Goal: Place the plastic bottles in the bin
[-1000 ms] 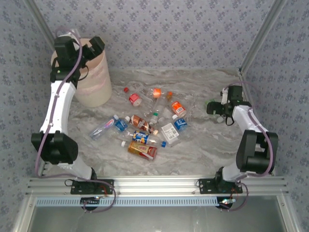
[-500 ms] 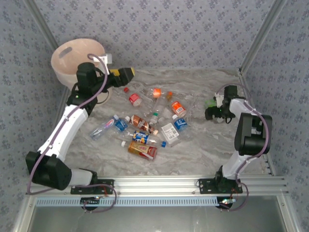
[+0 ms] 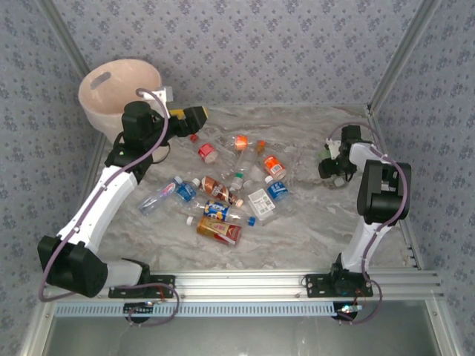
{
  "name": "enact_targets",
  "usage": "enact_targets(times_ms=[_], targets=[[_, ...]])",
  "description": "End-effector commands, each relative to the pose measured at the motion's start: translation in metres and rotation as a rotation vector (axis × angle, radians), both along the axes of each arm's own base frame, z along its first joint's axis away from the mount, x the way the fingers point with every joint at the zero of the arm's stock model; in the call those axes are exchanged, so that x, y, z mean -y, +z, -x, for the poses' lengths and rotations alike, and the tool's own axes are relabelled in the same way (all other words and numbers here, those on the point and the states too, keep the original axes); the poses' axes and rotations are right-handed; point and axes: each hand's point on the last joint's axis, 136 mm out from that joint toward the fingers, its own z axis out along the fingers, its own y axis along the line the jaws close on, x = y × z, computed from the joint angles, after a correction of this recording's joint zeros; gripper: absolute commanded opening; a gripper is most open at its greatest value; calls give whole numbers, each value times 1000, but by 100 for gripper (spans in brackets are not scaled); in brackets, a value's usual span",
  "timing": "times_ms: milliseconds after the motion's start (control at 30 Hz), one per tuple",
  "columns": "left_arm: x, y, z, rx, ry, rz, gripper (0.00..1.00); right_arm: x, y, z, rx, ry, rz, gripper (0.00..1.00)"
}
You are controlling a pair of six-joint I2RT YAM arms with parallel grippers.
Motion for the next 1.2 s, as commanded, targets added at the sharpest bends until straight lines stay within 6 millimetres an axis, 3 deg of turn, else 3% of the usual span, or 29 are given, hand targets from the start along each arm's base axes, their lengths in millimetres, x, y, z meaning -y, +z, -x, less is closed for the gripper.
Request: enact_targets(times_ms=[0,267,300,467,767,1167], targets=[[2,-16,-8,-20,11,-16,98,2,5,-2,8,-2,41,63],[13,-46,-21,-147,-10,31,98,0,40,-4,123,-100,68,55],[16,-49,-21,-162,-25,41,98,-3,35,4,120,-106,67,54],[26,-65,-25,-224,-63,64,98,-24,53,12,207,-138,12,53],[55,-84,-25,-266,-133,71,98,-87,81,32,328,-71,-140,52],[98,-116,-13,-333,-216,-42,98,-196,117,41,534,73,-509,52]])
